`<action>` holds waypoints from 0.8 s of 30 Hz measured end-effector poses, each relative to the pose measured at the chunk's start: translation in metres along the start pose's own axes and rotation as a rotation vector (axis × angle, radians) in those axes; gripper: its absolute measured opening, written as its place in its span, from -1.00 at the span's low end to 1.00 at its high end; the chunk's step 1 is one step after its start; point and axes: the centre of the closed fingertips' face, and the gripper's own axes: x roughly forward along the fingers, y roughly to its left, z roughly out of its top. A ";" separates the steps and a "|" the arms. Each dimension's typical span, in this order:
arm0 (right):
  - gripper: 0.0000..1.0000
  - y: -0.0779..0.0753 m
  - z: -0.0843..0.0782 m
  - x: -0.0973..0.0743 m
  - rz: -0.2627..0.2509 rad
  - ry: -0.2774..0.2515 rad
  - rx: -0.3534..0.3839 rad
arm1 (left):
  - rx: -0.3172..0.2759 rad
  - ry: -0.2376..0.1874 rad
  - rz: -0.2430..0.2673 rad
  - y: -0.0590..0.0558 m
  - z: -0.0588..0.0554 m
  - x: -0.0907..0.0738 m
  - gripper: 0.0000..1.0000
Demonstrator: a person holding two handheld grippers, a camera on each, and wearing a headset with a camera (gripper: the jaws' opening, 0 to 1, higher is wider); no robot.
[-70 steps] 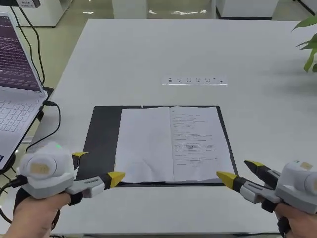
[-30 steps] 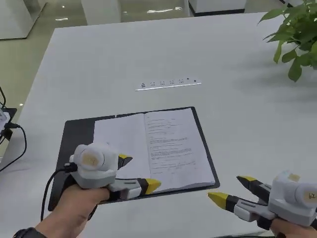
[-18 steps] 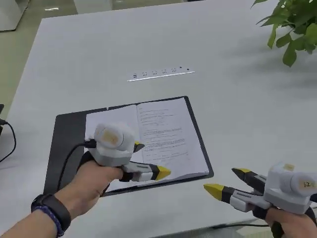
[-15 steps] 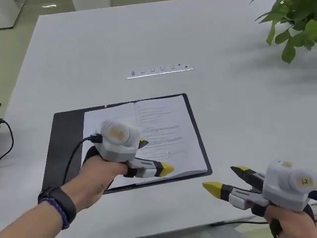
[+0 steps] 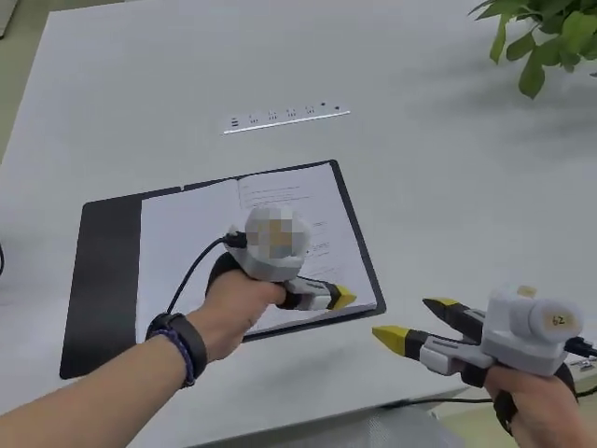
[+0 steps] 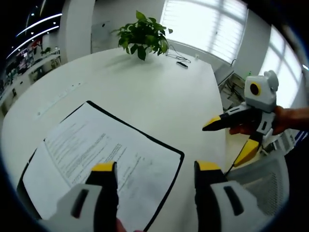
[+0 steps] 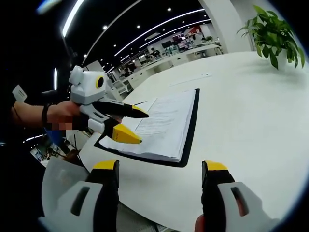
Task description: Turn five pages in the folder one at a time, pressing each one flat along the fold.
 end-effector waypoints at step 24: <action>0.33 -0.012 -0.006 -0.001 -0.011 0.004 0.040 | 0.057 0.033 0.141 0.017 -0.027 0.051 0.27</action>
